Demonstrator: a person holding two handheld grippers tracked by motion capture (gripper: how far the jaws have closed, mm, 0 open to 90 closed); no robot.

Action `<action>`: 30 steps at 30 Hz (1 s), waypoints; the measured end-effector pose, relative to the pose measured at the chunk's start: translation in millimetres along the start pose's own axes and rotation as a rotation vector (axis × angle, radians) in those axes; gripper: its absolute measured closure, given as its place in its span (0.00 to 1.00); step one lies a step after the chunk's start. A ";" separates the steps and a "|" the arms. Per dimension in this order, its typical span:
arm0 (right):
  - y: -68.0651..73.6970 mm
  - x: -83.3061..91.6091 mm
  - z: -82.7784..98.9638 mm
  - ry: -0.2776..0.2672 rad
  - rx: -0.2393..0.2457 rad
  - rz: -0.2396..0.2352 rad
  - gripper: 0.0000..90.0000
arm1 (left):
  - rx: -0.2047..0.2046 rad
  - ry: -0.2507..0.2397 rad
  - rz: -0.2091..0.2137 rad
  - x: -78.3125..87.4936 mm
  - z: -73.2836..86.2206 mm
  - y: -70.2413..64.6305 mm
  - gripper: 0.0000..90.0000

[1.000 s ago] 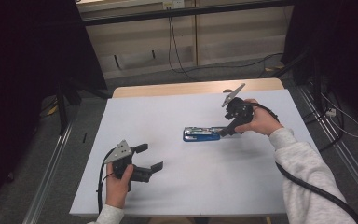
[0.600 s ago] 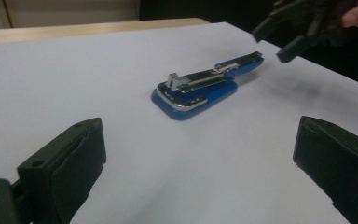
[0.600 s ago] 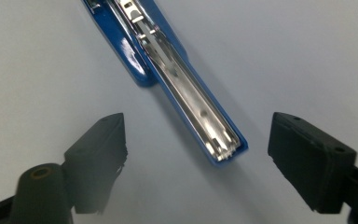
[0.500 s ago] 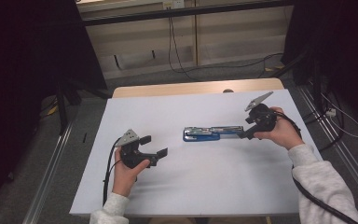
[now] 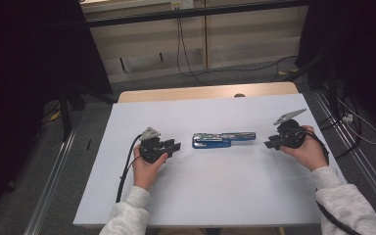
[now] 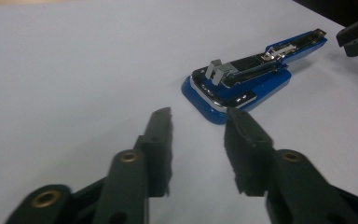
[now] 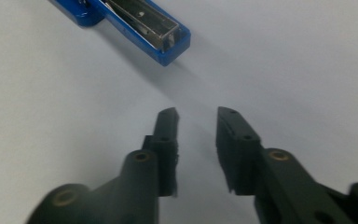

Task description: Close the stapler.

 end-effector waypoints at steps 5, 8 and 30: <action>1.0 -9.9 -0.7 -0.003 -0.019 0.003 0.97 | 0.010 0.043 -0.017 -19.4 -0.4 0.3 0.94; 2.9 -18.3 -3.0 -0.003 -0.026 -0.002 1.00 | -0.006 0.059 -0.027 -29.4 -1.8 -0.2 0.97; 8.7 -33.7 -18.7 -0.021 0.008 -0.028 1.00 | 0.005 0.130 -0.041 -67.9 -14.3 -5.3 1.00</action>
Point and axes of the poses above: each handheld gripper's, and its own axes: x roughly backward along the jaws, z roughly out of its underside, y roughly to its left, the point moved 3 cm from there along -x, roughly forward along the jaws, and after that the axes turned 9 degrees about x, right-handed, at the moved point
